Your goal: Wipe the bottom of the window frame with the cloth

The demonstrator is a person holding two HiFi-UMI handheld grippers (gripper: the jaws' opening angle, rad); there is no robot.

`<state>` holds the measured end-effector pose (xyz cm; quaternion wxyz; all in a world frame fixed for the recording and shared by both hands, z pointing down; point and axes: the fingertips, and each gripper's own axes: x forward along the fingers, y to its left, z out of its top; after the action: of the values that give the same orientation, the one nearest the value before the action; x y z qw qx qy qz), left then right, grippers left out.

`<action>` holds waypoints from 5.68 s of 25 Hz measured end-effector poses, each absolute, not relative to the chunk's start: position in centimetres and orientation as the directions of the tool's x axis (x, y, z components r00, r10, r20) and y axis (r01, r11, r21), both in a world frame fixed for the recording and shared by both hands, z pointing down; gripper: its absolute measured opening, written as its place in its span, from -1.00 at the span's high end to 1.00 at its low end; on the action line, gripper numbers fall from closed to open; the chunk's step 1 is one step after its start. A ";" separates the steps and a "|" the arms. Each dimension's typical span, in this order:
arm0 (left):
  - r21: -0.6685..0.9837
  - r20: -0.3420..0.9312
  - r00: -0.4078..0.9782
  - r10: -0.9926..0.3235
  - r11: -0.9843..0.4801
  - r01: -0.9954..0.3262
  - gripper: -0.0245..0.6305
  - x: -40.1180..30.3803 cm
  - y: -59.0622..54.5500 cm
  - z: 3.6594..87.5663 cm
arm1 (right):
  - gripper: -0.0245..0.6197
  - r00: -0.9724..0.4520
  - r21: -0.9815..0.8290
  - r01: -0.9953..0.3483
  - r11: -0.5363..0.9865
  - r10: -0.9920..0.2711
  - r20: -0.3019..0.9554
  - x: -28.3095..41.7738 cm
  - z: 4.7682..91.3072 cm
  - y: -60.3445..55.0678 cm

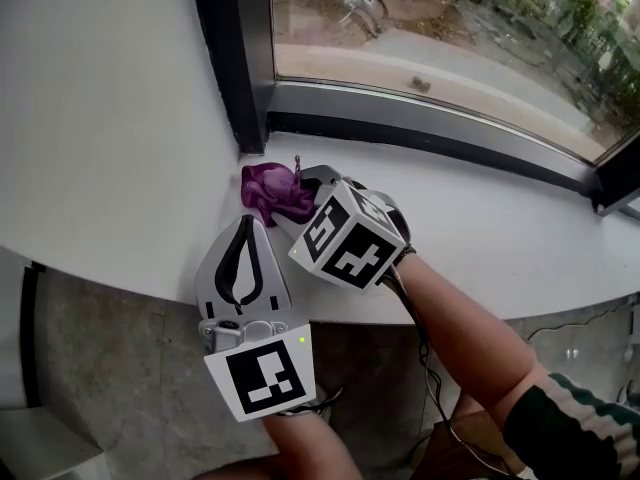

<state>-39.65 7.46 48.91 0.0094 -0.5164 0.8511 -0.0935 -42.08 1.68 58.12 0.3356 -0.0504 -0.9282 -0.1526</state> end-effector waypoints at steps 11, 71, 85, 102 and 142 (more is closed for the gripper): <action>-0.252 0.032 -0.374 -0.927 0.355 -0.900 0.92 -37.3 6.1 48.1 | 0.47 -0.753 0.240 0.214 0.947 0.004 0.658 -40.0 58.1 1.2; -0.318 0.076 0.074 -0.994 -0.095 -0.943 0.92 -2.9 -16.5 47.3 | 0.47 -0.694 0.165 -0.276 0.947 -0.315 0.648 -1.1 59.3 -21.4; -0.208 0.112 0.195 -0.974 -0.215 -0.954 0.92 4.1 -19.3 48.7 | 0.47 -0.632 0.186 -0.378 0.907 -0.400 0.663 7.5 59.6 -25.0; -0.158 0.107 0.316 -0.943 -0.330 -0.931 0.92 10.9 -21.2 49.5 | 0.47 -0.509 0.210 -0.561 0.801 -0.533 0.676 18.8 59.7 -30.3; -0.078 0.102 0.391 -0.915 -0.400 -0.913 0.92 14.6 -19.1 51.1 | 0.47 -0.396 0.209 -0.670 0.712 -0.581 0.711 27.3 59.7 -23.9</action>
<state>14.64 -19.10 51.07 0.0045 -0.8341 0.5479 -0.0642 27.35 -23.88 59.68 0.4014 0.3754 -0.8336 0.0556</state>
